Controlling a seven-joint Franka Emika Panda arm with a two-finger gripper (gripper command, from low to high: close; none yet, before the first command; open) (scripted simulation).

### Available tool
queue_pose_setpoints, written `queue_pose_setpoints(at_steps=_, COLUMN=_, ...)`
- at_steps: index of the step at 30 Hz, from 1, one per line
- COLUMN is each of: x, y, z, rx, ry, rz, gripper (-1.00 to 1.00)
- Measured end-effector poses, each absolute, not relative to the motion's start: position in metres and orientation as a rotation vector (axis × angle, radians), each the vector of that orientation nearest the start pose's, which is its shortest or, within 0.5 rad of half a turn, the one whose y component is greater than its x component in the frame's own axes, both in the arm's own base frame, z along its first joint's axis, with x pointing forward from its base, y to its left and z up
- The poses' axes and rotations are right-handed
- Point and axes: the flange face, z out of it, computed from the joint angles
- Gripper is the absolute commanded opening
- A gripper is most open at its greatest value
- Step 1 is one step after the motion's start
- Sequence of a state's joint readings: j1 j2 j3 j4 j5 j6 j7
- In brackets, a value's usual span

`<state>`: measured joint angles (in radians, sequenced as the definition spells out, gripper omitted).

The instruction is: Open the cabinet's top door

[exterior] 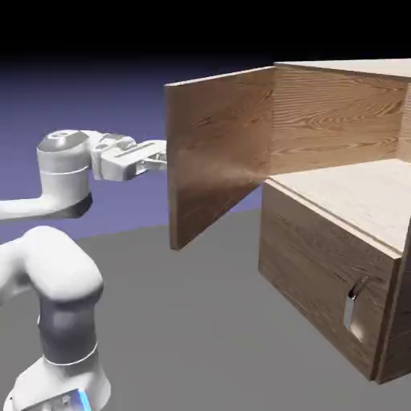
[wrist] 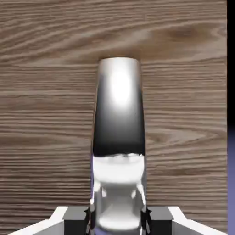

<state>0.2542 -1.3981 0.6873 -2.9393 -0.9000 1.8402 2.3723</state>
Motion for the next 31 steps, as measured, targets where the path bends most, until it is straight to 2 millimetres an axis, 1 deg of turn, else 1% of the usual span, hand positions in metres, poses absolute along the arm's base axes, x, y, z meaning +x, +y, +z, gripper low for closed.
queue_pose_setpoints(at_steps=3, x=0.16, y=0.163, z=0.507, rx=-1.475, ry=1.796, rz=-2.314, gripper=-1.0)
queue_pose_setpoints(at_steps=7, x=0.149, y=0.207, z=0.507, rx=-1.422, ry=1.905, rz=-2.353, gripper=-1.0)
queue_pose_setpoints(at_steps=14, x=0.141, y=0.279, z=0.507, rx=-1.325, ry=2.082, rz=-2.409, gripper=-1.0)
queue_pose_setpoints(at_steps=23, x=0.144, y=0.36, z=0.507, rx=-1.198, ry=2.285, rz=-2.462, gripper=-1.0)
queue_pose_setpoints(at_steps=31, x=0.156, y=0.422, z=0.507, rx=-1.084, ry=2.443, rz=-2.494, gripper=-1.0)
